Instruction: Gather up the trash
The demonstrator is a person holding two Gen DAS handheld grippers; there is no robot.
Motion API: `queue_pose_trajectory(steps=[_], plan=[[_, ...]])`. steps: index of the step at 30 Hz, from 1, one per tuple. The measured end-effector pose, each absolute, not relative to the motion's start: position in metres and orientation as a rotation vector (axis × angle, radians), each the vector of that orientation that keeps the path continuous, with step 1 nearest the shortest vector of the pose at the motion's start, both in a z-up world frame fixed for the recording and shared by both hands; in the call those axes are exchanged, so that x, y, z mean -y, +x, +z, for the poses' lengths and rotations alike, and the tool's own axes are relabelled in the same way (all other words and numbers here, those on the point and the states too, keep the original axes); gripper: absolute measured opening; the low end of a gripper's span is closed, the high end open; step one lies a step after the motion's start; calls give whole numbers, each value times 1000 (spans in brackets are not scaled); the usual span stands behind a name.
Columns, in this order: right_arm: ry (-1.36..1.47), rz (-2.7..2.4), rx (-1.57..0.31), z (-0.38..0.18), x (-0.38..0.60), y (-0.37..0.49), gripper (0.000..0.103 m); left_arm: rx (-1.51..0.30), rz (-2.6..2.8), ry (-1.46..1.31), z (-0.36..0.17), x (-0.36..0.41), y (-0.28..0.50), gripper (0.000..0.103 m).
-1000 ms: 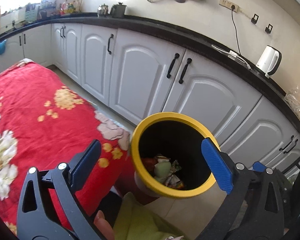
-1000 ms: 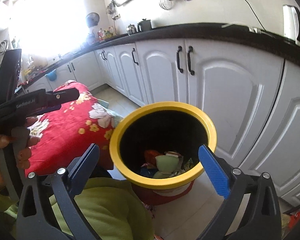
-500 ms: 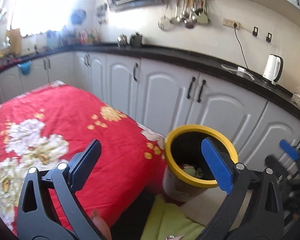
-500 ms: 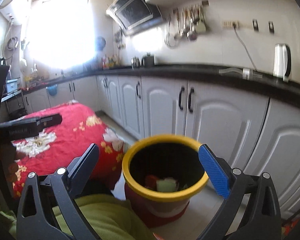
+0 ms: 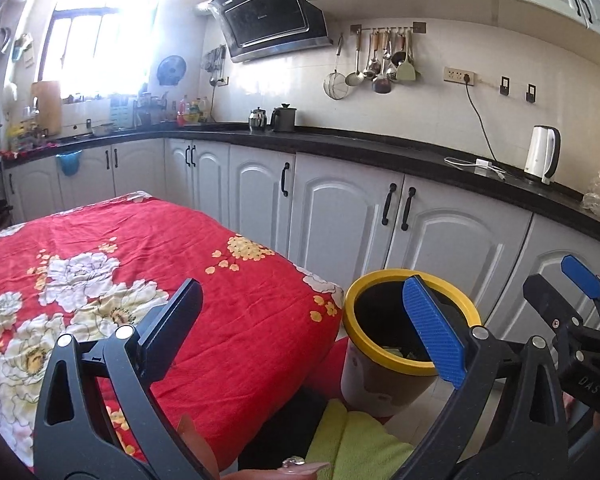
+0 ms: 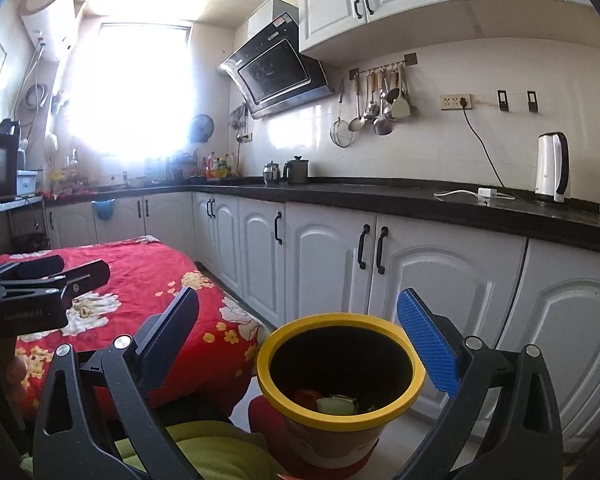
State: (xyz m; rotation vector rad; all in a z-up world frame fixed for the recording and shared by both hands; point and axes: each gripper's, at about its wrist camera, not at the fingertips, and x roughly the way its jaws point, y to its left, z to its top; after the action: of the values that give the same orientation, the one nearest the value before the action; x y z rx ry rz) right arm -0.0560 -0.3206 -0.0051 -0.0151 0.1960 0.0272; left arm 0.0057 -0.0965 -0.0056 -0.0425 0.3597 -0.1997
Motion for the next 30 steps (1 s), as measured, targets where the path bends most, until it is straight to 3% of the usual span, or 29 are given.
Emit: queue_pose_trajectory(steps=[30], plan=[[-5, 7, -185, -6, 321, -57, 97, -336, -195, -52, -5, 95, 3, 92]])
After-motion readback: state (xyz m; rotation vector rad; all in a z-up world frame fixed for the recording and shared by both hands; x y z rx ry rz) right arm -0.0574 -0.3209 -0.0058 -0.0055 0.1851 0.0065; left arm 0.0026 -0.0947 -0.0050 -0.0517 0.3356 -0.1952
